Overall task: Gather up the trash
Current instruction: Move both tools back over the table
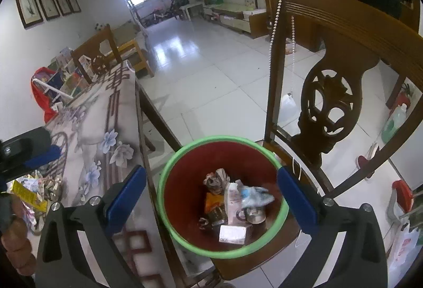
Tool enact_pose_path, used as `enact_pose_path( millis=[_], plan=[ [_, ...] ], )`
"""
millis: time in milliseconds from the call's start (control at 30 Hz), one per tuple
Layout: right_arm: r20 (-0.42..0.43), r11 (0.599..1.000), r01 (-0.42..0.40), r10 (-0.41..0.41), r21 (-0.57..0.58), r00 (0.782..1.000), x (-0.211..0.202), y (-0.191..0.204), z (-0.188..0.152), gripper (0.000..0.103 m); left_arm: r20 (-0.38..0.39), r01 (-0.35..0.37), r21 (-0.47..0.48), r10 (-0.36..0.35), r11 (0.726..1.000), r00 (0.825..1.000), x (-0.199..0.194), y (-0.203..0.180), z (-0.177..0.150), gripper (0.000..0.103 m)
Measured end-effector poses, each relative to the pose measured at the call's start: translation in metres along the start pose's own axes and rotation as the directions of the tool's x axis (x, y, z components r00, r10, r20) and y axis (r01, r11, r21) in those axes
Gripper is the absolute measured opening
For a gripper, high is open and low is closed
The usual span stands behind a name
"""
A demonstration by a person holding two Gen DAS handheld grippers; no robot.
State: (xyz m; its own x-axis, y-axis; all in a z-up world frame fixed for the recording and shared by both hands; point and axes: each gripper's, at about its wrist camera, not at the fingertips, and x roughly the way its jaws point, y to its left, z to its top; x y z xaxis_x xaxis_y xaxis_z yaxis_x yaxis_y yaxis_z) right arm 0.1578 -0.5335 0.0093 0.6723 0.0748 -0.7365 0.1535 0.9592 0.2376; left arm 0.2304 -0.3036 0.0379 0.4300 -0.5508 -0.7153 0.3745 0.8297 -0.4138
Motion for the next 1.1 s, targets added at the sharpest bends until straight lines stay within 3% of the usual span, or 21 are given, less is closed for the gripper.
enact_pose_path(
  millis=[167, 467, 767, 1100],
  plan=[
    [0.025, 0.997, 0.015, -0.013, -0.078, 1.0, -0.007, 0.026, -0.003, 0.095, 0.037, -0.06, -0.013, 0.06, 0.998, 0.997, -0.034, 0.022, -0.014, 0.097],
    [0.041, 0.974, -0.088, 0.098, -0.208, 0.994, -0.022, 0.11, -0.019, 0.095, 0.113, -0.131, -0.043, 0.135, 0.99, 0.984, -0.108, 0.065, -0.047, 0.097],
    [-0.019, 0.926, -0.19, 0.195, -0.325, 0.981, -0.02, 0.195, -0.044, 0.096, 0.15, -0.256, -0.129, 0.274, 0.958, 0.95, -0.19, 0.139, -0.096, 0.097],
    [-0.116, 0.835, -0.278, 0.254, -0.475, 0.96, -0.008, 0.275, -0.083, 0.096, 0.12, -0.361, -0.231, 0.395, 0.903, 0.911, -0.233, 0.219, -0.147, 0.097]
  ],
)
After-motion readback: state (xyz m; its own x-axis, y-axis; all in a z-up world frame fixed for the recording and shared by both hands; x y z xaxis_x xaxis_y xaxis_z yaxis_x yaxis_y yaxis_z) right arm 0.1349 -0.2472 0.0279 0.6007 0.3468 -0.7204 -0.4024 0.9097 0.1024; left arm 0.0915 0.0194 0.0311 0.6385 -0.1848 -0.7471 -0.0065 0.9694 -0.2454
